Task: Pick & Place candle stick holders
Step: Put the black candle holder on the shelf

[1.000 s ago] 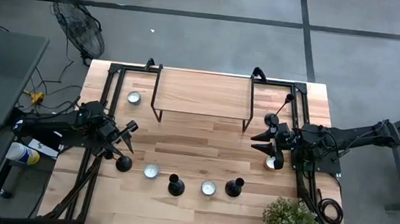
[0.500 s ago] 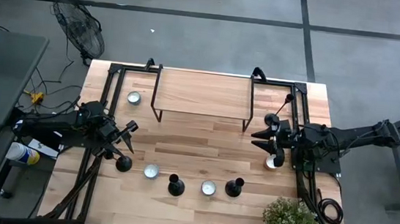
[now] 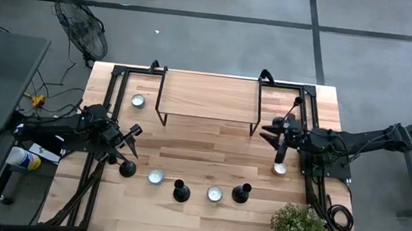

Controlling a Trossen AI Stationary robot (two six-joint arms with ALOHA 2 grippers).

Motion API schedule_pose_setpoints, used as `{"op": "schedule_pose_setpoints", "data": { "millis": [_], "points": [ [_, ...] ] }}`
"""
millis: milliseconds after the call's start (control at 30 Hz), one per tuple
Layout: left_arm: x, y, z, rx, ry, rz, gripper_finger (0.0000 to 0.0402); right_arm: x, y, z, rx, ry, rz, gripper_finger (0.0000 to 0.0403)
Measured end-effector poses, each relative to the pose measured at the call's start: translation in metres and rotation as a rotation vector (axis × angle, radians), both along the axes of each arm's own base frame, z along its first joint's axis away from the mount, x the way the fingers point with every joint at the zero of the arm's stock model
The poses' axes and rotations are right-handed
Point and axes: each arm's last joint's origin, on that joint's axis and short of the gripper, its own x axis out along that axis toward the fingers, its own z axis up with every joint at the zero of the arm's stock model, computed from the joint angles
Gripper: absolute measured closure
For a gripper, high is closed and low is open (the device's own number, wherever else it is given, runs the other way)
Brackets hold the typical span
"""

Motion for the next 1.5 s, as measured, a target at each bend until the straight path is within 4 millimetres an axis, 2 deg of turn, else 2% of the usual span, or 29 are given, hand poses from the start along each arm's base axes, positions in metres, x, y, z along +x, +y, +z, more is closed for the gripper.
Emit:
{"op": "schedule_pose_setpoints", "data": {
  "millis": [200,433,667,900,1167,1400,1500],
  "points": [
    [0.000,0.000,0.000,0.000,0.000,0.000,0.0264,-0.007,-0.008,0.000,-0.086,0.115,-0.292,0.0270],
    [0.000,0.000,0.000,0.000,0.000,-0.001,0.0264,-0.012,-0.014,0.010,-0.125,0.210,-0.513,0.0270],
    [0.000,0.000,0.000,0.000,0.000,-0.001,0.0264,-0.010,-0.022,-0.003,0.081,0.202,-0.621,0.0270],
    [0.000,0.000,0.000,0.000,0.000,-0.002,0.0264,-0.002,-0.020,-0.014,0.232,0.260,-0.563,0.0270],
    [0.000,0.000,0.000,0.000,0.001,-0.005,0.0264,-0.013,-0.024,-0.030,0.459,0.367,-0.665,0.0270],
    [0.000,0.000,0.000,0.000,0.000,-0.005,0.0264,-0.024,-0.032,-0.043,0.522,0.511,-0.829,0.0270],
    [0.000,0.000,0.000,0.000,0.000,-0.005,0.0264,-0.023,-0.034,-0.045,0.528,0.529,-0.849,0.0270]
  ]
}}
